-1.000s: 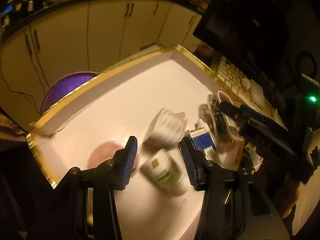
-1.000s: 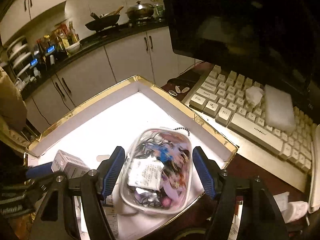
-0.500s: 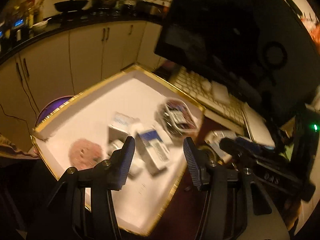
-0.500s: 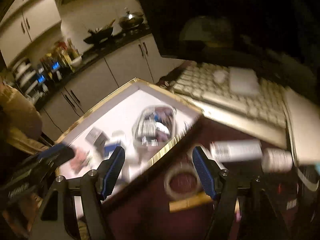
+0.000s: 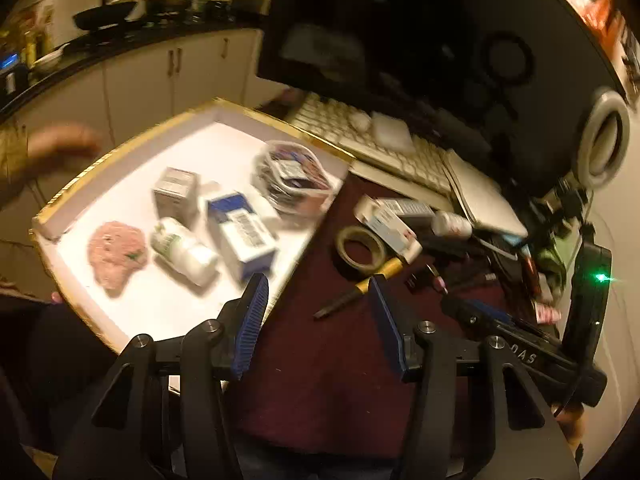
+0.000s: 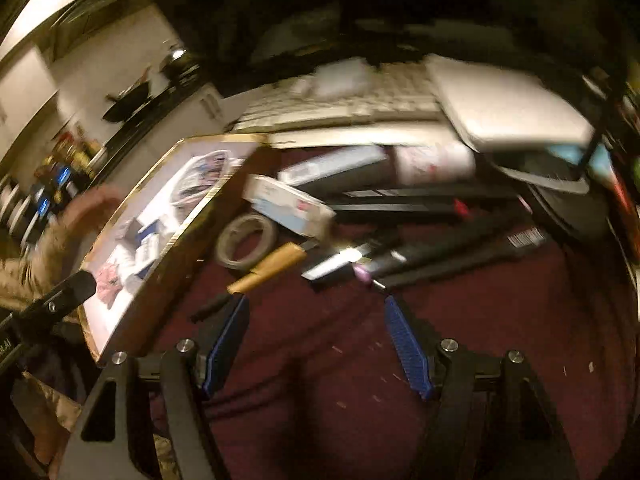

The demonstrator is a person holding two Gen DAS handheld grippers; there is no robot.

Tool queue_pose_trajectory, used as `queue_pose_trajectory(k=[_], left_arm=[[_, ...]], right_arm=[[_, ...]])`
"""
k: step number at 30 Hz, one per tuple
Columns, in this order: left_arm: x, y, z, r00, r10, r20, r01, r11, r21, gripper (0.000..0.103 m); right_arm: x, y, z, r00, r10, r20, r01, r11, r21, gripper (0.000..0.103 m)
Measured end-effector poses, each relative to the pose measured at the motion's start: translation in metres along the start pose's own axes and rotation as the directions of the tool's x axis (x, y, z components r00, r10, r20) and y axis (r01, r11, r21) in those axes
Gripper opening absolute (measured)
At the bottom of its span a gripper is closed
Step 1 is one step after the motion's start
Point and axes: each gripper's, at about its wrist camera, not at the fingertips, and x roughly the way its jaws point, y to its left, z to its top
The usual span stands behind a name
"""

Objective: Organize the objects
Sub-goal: 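Move both tools back over the desk toward the tape and pens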

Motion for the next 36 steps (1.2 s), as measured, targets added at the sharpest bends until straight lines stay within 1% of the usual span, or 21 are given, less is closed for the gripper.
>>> queue_pose_trajectory(k=[1,2,4,6,8,9,10,13,15,18,19,21,23,25,28,30,36], left_arm=[[0.001,-0.006,0.000,1.000,-0.001,-0.001,0.001,1.000,0.004,0.052],[0.002,-0.010,0.000,1.000,0.000,-0.005,0.000,1.000,0.006,0.052],[0.002,-0.019,0.000,1.000,-0.016,-0.005,0.016,1.000,0.020,0.052],[0.004,-0.026,-0.001,1.000,-0.009,-0.001,0.009,1.000,0.023,0.052],[0.010,-0.033,-0.003,0.999,-0.005,-0.032,0.006,1.000,0.023,0.052],[0.013,-0.036,-0.005,0.999,-0.013,-0.047,0.014,0.999,0.029,0.052],[0.015,-0.039,-0.007,0.999,-0.009,-0.051,0.010,1.000,0.029,0.052],[0.024,-0.045,-0.010,0.997,0.014,-0.077,-0.012,1.000,0.027,0.052],[0.033,-0.049,-0.010,0.994,0.001,-0.109,0.001,1.000,0.016,0.052],[0.038,-0.055,-0.010,0.992,-0.014,-0.124,0.014,1.000,0.000,0.052],[0.038,-0.056,-0.010,0.993,-0.011,-0.119,0.011,1.000,-0.002,0.052],[0.039,-0.055,-0.010,0.993,-0.003,-0.115,0.002,1.000,-0.013,0.052],[0.041,-0.054,-0.010,0.993,-0.005,-0.119,0.002,1.000,-0.026,0.052],[0.044,-0.052,-0.009,0.992,-0.001,-0.124,-0.003,1.000,-0.030,0.052],[0.051,-0.048,-0.007,0.990,0.005,-0.140,-0.012,0.999,-0.053,0.052],[0.054,-0.047,-0.005,0.990,-0.006,-0.143,-0.002,0.998,-0.058,0.052],[0.065,-0.051,0.004,0.991,-0.018,-0.133,0.017,1.000,-0.015,0.052]], right_arm=[[-0.001,-0.006,-0.002,1.000,0.015,0.001,-0.015,1.000,0.018,0.070],[-0.002,-0.012,-0.004,1.000,0.012,0.002,-0.012,1.000,0.029,0.070],[-0.001,-0.025,-0.005,1.000,-0.029,-0.006,0.029,0.998,0.054,0.070],[-0.002,-0.034,-0.004,0.999,-0.032,0.006,0.031,0.998,0.063,0.070],[0.001,-0.040,-0.005,0.996,-0.083,0.016,0.083,0.996,0.046,0.070],[0.004,-0.042,-0.004,0.996,-0.090,0.005,0.089,0.995,0.047,0.070],[0.005,-0.045,-0.005,0.997,-0.081,0.002,0.081,0.996,0.049,0.070],[0.000,-0.049,-0.012,0.997,-0.064,0.039,0.063,0.998,0.028,0.070],[-0.004,-0.053,-0.017,0.998,-0.041,0.050,0.041,0.999,0.018,0.070],[-0.008,-0.056,-0.022,0.998,-0.011,0.058,0.013,1.000,-0.028,0.071],[-0.010,-0.059,-0.023,0.998,0.005,0.055,-0.004,1.000,-0.024,0.071],[-0.013,-0.069,-0.023,0.996,0.062,0.060,-0.063,0.998,0.012,0.071],[-0.015,-0.080,-0.022,0.990,0.119,0.074,-0.124,0.989,0.075,0.071],[-0.015,-0.082,-0.022,0.987,0.140,0.077,-0.147,0.985,0.089,0.071],[-0.015,-0.079,-0.022,0.988,0.133,0.076,-0.139,0.987,0.081,0.071],[-0.015,-0.076,-0.023,0.990,0.121,0.075,-0.126,0.990,0.066,0.071],[-0.014,-0.076,-0.022,0.991,0.112,0.066,-0.117,0.991,0.065,0.071]])
